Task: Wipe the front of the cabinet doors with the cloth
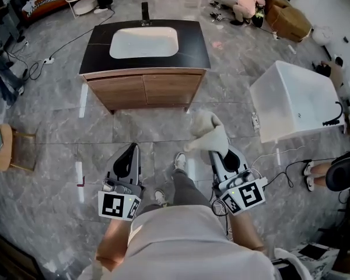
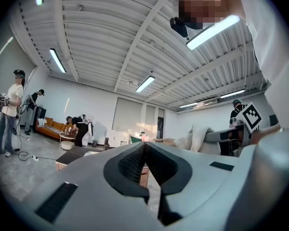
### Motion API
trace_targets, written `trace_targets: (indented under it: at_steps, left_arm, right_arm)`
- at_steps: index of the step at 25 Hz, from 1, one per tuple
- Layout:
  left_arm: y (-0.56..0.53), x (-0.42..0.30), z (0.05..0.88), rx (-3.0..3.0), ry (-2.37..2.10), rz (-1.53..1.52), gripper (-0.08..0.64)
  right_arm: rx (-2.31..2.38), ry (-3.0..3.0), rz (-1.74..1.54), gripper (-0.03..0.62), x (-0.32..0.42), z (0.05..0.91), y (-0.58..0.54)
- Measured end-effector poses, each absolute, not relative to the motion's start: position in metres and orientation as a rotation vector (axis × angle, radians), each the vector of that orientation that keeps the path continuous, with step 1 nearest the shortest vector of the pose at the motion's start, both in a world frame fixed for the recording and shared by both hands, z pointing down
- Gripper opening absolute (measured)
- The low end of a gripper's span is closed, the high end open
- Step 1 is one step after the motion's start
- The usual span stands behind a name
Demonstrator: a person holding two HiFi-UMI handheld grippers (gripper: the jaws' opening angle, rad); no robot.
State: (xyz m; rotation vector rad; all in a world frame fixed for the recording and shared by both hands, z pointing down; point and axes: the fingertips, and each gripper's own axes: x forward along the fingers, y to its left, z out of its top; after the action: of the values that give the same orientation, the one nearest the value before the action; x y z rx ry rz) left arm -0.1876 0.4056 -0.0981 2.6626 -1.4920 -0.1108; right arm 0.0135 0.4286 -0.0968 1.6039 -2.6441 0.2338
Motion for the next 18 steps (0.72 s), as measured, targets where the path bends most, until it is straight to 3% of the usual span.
trace_targets:
  at_steps: [18]
  left_arm:
    - [0.169, -0.114, -0.116, 2.571, -1.799, -0.035, 0.018]
  right_arm:
    - [1.19, -2.849, 0.328, 0.067, 0.056, -0.067, 0.159]
